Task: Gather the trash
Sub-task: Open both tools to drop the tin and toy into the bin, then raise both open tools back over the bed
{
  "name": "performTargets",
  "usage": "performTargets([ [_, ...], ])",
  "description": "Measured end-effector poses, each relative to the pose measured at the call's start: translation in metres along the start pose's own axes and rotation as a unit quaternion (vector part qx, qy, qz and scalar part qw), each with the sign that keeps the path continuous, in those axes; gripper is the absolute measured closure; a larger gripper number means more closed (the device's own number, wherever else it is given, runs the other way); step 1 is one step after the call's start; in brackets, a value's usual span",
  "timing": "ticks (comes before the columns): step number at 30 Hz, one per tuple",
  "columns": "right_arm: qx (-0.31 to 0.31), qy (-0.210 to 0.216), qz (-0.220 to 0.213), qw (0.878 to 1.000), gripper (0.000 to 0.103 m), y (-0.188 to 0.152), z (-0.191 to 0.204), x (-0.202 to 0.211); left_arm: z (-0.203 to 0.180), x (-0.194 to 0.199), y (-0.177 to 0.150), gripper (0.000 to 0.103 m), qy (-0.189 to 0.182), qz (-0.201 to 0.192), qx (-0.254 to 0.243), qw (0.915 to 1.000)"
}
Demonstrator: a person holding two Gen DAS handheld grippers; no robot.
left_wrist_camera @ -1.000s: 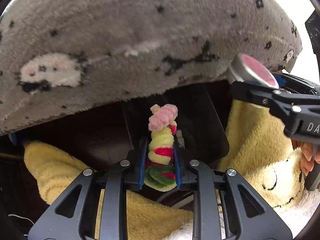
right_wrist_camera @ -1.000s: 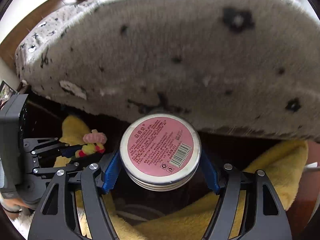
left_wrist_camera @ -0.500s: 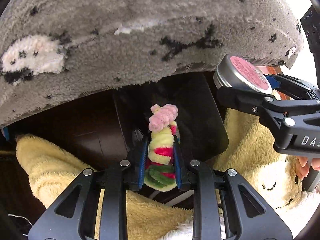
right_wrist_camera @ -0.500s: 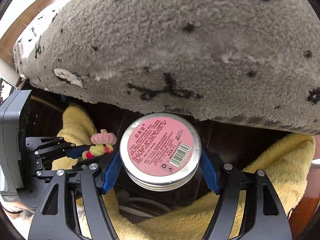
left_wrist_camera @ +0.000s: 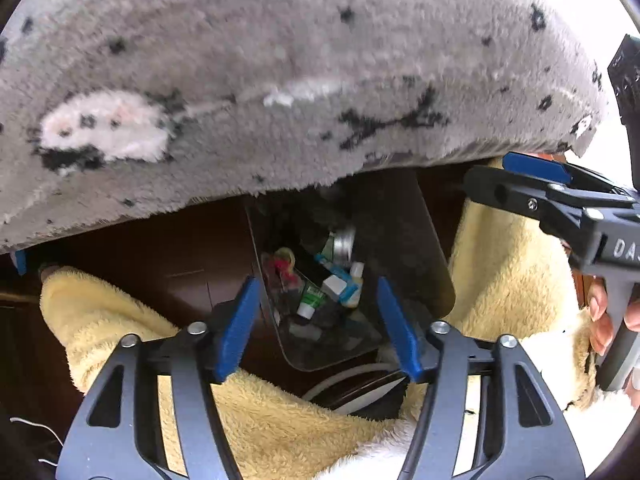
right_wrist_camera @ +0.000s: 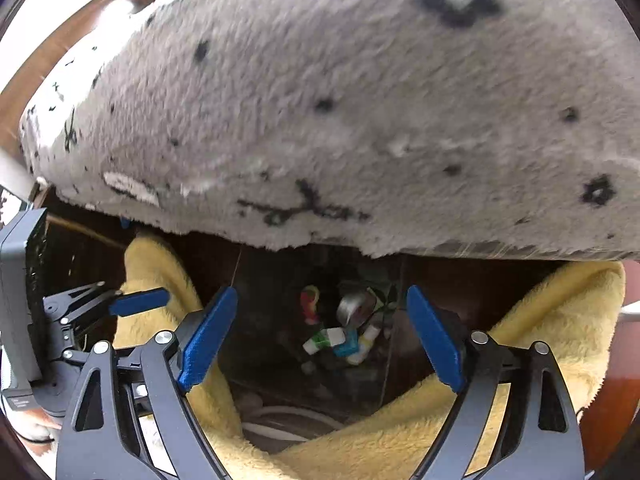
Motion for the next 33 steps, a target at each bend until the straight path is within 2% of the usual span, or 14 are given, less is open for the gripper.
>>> performTargets([
  [2, -0.002, -0.009, -0.012, 1.000, 0.013, 0.004, -0.003, 0.009, 0.000, 0.008, 0.003, 0.034, -0.001, -0.012, 0.002, 0.9999],
  [6, -0.005, -0.023, -0.044, 0.999, 0.013, 0.016, -0.007, 0.029, -0.001, 0.026, 0.010, 0.027, 0.002, -0.035, -0.004, 0.9994],
  [13, 0.014, -0.053, -0.110, 0.992, 0.013, 0.045, -0.011, 0.073, 0.007, 0.070, 0.031, 0.025, 0.034, -0.085, -0.016, 0.9956],
  [22, 0.028, -0.087, -0.168, 0.982, 0.012, 0.085, -0.021, 0.102, 0.012, 0.122, 0.076, 0.024, 0.059, -0.156, -0.031, 0.9854],
  [28, 0.033, -0.092, -0.205, 0.974, 0.012, 0.117, -0.023, 0.113, 0.018, 0.140, 0.108, 0.024, 0.076, -0.190, -0.041, 0.9779],
  [33, 0.042, -0.094, -0.228, 0.968, 0.012, 0.149, -0.021, 0.110, 0.027, 0.134, 0.137, 0.020, 0.089, -0.209, -0.033, 0.9734],
])
Point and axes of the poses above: each gripper's, at about its wrist camera, not at the fingertips, and x roughly against the way its jaws point, z to its left, y to its top, the point moved 3 cm from there along -x, roughly the way its jaws point, and after that the axes turned 9 degrees about -z, right-handed, at the moved point
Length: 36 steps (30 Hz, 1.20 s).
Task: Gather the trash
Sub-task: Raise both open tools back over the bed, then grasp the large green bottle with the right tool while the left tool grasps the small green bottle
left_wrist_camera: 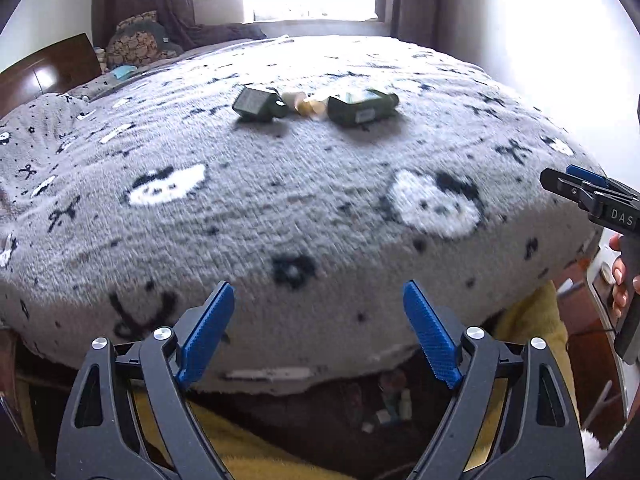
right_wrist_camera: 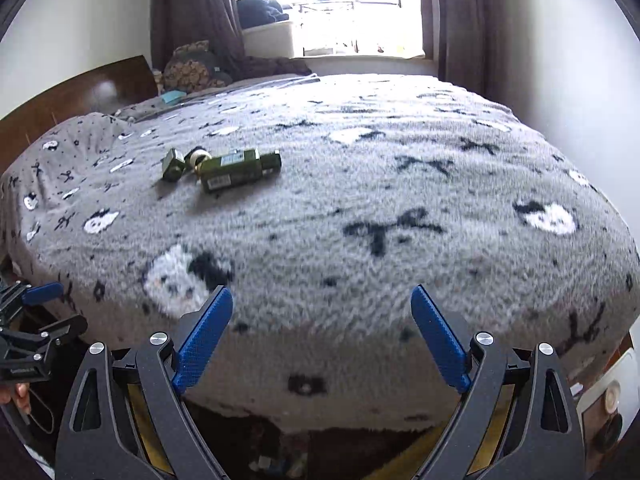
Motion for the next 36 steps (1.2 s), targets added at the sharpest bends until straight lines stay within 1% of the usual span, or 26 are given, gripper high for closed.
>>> performTargets([
  [4, 0.015, -0.002, -0.012, 1.000, 0.012, 0.020, 0.011, -0.024, 0.011, -0.020, 0.020, 0.020, 0.005, -0.006, 0.005, 1.0000],
  [6, 0.018, 0.010, -0.016, 1.000, 0.012, 0.028, 0.019, -0.036, 0.015, -0.030, 0.029, 0.020, 0.016, -0.007, 0.000, 0.9998],
  [8, 0.022, 0.026, -0.014, 0.999, 0.007, 0.037, 0.031, -0.054, 0.020, -0.040, 0.037, 0.020, 0.026, -0.012, -0.005, 0.9996],
  [11, 0.026, 0.050, 0.008, 0.998, 0.006, 0.047, 0.048, -0.084, 0.030, -0.054, 0.048, 0.020, 0.030, -0.009, 0.003, 0.9995],
  [14, 0.035, 0.046, 0.022, 0.998, 0.006, 0.053, 0.063, -0.108, 0.040, -0.064, 0.054, 0.020, 0.035, -0.006, 0.003, 0.9994],
  [16, 0.026, 0.046, 0.037, 0.998, 0.006, 0.055, 0.072, -0.124, 0.047, -0.068, 0.057, 0.020, 0.039, -0.004, 0.005, 0.9992],
  [19, 0.002, 0.076, 0.061, 0.995, 0.006, 0.056, 0.087, -0.143, 0.058, -0.071, 0.060, 0.020, 0.043, -0.004, 0.009, 0.9990],
  [21, -0.002, 0.083, 0.074, 0.994, 0.006, 0.055, 0.099, -0.156, 0.065, -0.073, 0.061, 0.020, 0.048, -0.004, 0.011, 0.9988],
  [23, -0.008, 0.074, 0.087, 0.993, 0.005, 0.055, 0.107, -0.170, 0.071, -0.074, 0.062, 0.020, 0.051, -0.004, 0.015, 0.9986],
  [25, -0.023, 0.068, 0.094, 0.993, 0.003, 0.057, 0.113, -0.183, 0.077, -0.075, 0.064, 0.020, 0.052, -0.005, 0.018, 0.9985],
  [28, -0.039, 0.048, 0.094, 0.994, 0.003, 0.062, 0.119, -0.194, 0.083, -0.078, 0.066, 0.020, 0.053, -0.005, 0.019, 0.9984],
  [31, -0.040, 0.026, 0.100, 0.994, 0.003, 0.066, 0.121, -0.206, 0.088, -0.082, 0.069, 0.020, 0.056, -0.005, 0.019, 0.9983],
  [36, -0.038, 0.022, 0.111, 0.993, 0.004, 0.072, 0.120, -0.221, 0.091, -0.091, 0.077, 0.020, 0.054, -0.005, 0.018, 0.9984],
])
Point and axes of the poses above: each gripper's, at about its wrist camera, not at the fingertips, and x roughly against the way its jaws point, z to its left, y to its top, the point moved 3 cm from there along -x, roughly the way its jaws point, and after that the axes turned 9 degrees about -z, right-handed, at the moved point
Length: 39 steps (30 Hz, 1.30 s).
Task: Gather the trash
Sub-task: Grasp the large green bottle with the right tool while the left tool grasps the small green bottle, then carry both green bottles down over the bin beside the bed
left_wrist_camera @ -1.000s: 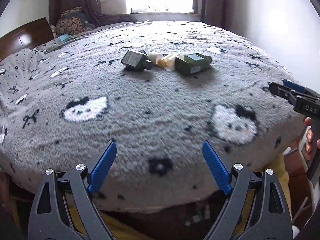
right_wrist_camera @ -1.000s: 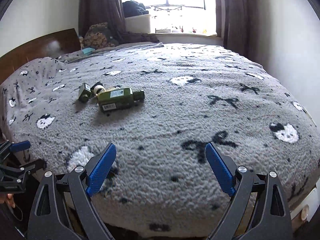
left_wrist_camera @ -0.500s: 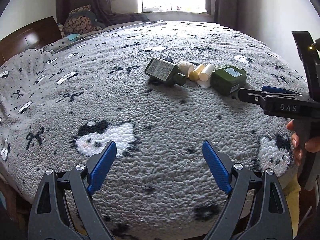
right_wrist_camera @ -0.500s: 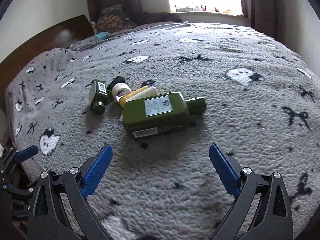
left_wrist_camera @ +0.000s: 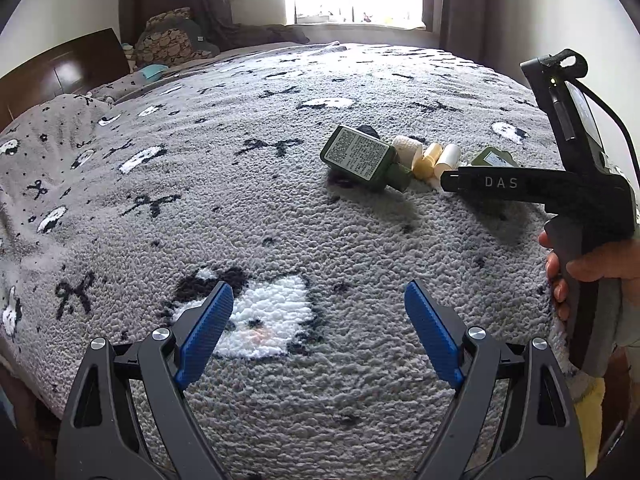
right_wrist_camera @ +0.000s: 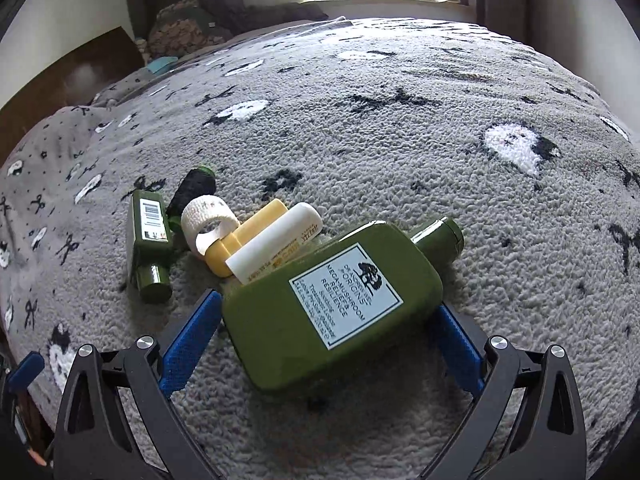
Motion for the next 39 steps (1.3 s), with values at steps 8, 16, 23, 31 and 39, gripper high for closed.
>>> performTargets([
  [8, 0.013, 0.020, -0.010, 1.000, 0.014, 0.002, -0.013, 0.010, -0.009, -0.032, 0.028, 0.020, -0.012, 0.003, 0.001, 0.9999],
  [16, 0.030, 0.007, -0.040, 0.999, 0.014, -0.005, -0.041, 0.042, -0.022, -0.077, 0.070, 0.020, -0.007, 0.007, 0.020, 0.9997],
  [23, 0.041, -0.007, -0.045, 0.998, 0.014, -0.020, -0.066, 0.055, -0.018, -0.113, 0.080, 0.026, -0.001, 0.039, 0.057, 0.9976],
  [31, 0.043, -0.003, -0.047, 0.998, 0.014, -0.025, -0.077, 0.059, -0.019, -0.132, 0.079, 0.033, -0.016, 0.048, 0.069, 0.9963],
  [39, 0.048, -0.001, -0.062, 0.997, 0.014, -0.028, -0.077, 0.074, -0.024, -0.110, 0.072, 0.033, -0.015, 0.043, 0.052, 0.9976],
])
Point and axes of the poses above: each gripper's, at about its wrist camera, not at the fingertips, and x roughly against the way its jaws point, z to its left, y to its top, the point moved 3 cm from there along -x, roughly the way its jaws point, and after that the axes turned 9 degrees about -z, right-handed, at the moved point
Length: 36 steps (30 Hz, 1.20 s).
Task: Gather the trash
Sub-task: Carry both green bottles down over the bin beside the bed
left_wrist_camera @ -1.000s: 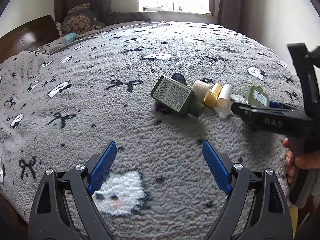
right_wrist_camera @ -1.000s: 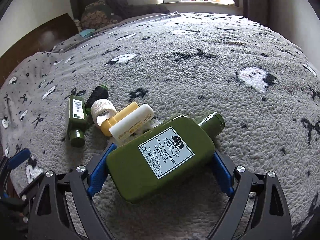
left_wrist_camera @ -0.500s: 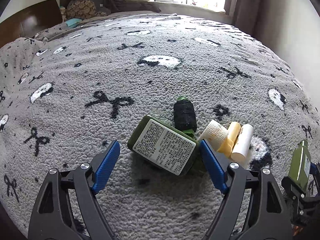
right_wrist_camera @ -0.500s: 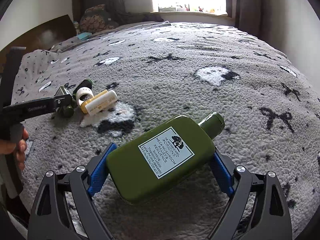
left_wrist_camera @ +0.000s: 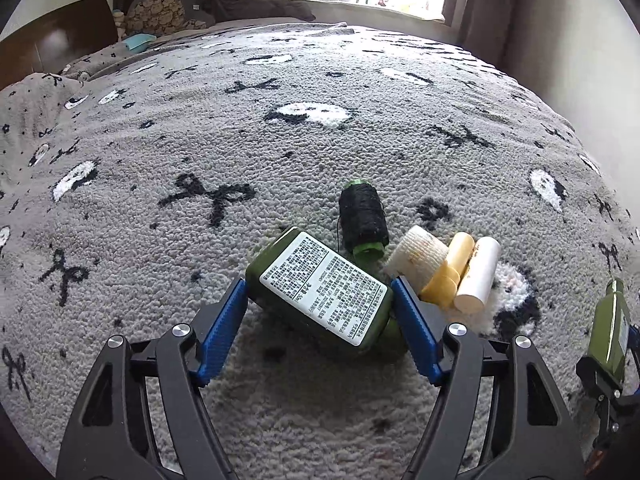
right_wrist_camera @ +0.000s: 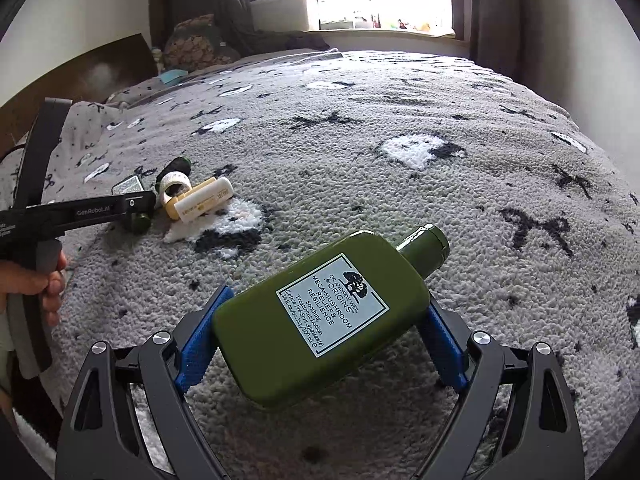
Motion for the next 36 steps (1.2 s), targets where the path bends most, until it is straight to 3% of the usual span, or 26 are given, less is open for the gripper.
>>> performTargets([
  [11, 0.039, -0.011, -0.040, 0.998, 0.014, -0.005, 0.004, 0.062, -0.019, 0.073, -0.043, 0.033, -0.023, -0.024, -0.035, 0.9988],
  [25, 0.069, 0.007, -0.072, 0.995, 0.014, -0.049, 0.008, 0.156, -0.057, 0.185, -0.112, 0.033, -0.065, -0.080, -0.062, 0.9928],
  [36, 0.078, 0.053, -0.062, 0.994, 0.014, -0.091, 0.025, 0.193, -0.071, 0.225, -0.181, 0.033, -0.076, -0.061, -0.072, 0.9926],
])
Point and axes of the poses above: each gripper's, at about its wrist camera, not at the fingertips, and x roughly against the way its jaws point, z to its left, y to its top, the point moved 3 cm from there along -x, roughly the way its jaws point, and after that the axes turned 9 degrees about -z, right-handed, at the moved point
